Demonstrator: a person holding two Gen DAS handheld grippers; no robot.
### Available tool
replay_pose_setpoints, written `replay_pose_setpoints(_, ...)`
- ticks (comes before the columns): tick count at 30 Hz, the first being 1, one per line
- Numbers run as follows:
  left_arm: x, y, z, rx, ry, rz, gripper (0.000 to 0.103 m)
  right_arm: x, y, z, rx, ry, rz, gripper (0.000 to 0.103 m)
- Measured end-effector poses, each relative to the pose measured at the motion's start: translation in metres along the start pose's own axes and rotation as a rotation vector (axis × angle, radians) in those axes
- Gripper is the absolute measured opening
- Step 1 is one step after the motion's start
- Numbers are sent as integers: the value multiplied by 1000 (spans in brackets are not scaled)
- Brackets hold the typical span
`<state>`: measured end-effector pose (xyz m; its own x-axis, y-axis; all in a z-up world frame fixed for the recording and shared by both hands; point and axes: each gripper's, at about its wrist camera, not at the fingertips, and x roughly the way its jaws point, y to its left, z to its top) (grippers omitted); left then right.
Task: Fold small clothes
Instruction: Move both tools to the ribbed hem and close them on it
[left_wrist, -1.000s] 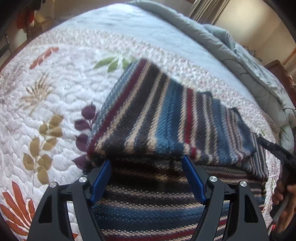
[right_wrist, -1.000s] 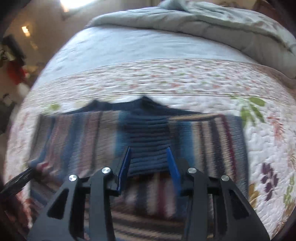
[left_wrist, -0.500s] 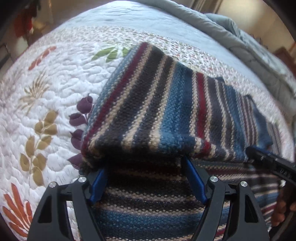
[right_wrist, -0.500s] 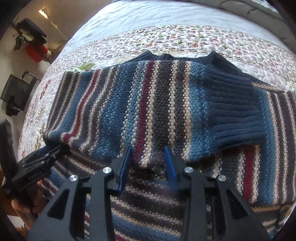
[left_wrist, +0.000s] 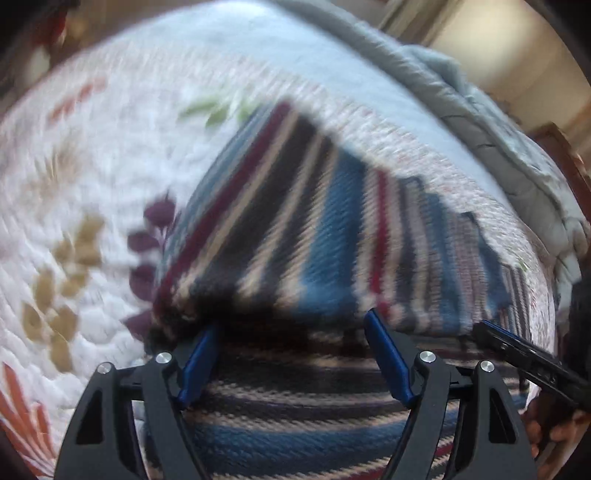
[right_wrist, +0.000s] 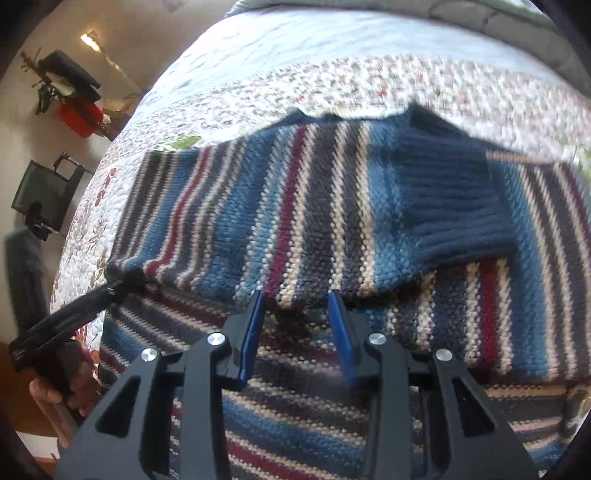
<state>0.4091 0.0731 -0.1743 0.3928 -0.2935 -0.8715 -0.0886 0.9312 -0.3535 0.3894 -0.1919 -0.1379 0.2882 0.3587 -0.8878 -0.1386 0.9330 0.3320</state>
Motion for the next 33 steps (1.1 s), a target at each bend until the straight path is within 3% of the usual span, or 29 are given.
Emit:
replay_pose_setpoints(5,-5,-5,-8,25,-5,25,78,4,-6,0,12,2,25,36)
replay_pose_setpoints(9,-21,-9,-14,43,0,51,78,-23,-9,-12,29,-28,69,41)
replay_pose_setpoints(13,-47,0,-33,22,49,117,78,-59,-19,-52,17,-31,14,45)
replay_pose_setpoints(16,-66,3,-62,40,57,115,78,-86,-34,-96,23,-21,26,45)
replay_pose_setpoints(21,-90,9,-139,121,70,139,78,-116,-52,-176,21,-2,6,48)
replay_pose_setpoints(24,-94,5,-174,201,58,216,79,-120,-58,-216,22,9,-16,49)
replay_pose_setpoints(28,-87,11,-192,198,31,224,88,-100,-69,-246,31,28,-32,52)
replay_pose_setpoints(33,-93,7,-194,178,38,238,87,-103,-74,-251,62,-24,10,53)
